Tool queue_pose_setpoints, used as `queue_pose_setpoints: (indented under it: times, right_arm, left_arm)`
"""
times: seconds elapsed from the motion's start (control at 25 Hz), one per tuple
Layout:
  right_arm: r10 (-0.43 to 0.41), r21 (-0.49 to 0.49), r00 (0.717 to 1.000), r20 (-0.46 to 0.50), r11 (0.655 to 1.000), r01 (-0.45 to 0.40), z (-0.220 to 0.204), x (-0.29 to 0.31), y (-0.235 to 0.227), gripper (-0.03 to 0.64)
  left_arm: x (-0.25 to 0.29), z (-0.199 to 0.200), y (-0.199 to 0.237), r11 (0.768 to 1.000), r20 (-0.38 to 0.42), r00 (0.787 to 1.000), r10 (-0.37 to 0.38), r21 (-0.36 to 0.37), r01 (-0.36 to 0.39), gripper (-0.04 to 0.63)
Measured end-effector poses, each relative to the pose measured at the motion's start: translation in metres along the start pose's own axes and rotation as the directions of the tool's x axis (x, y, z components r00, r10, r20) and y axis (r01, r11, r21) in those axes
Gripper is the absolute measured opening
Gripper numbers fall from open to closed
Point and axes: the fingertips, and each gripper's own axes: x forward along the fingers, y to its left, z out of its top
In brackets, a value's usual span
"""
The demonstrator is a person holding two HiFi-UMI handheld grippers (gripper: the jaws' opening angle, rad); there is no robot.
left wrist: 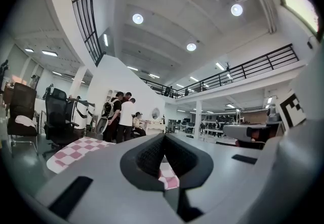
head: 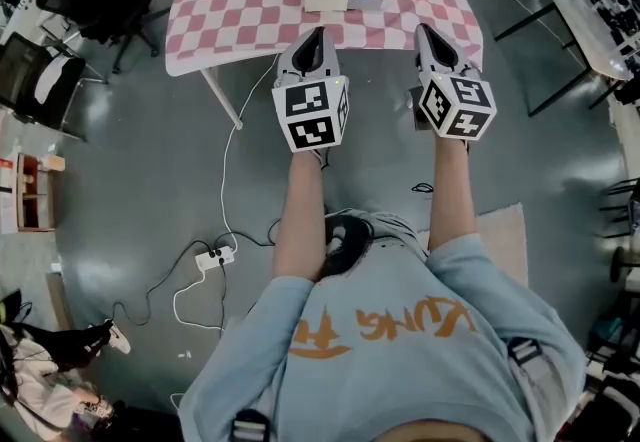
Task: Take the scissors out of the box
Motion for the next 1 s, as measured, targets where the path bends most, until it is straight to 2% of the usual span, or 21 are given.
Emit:
queue_pose_setpoints:
  times: [0.68, 1.0]
  right_arm:
    - [-0.036, -0.023, 0.999, -0.016, 0.999, 0.035, 0.005, -0.002, -0.010, -0.002]
    - [-0.024, -0.026, 1.000, -0.001, 0.999, 0.024, 0.008, 0.016, -0.015, -0.002]
  left_arm:
    - [0.009, 0.006, -0.005, 0.999, 0.020, 0.999, -0.037, -0.027, 0.037, 0.017]
    - [0.023, 0.012, 0.006, 0.999, 0.038, 0.999, -0.021, -0.024, 0.022, 0.017]
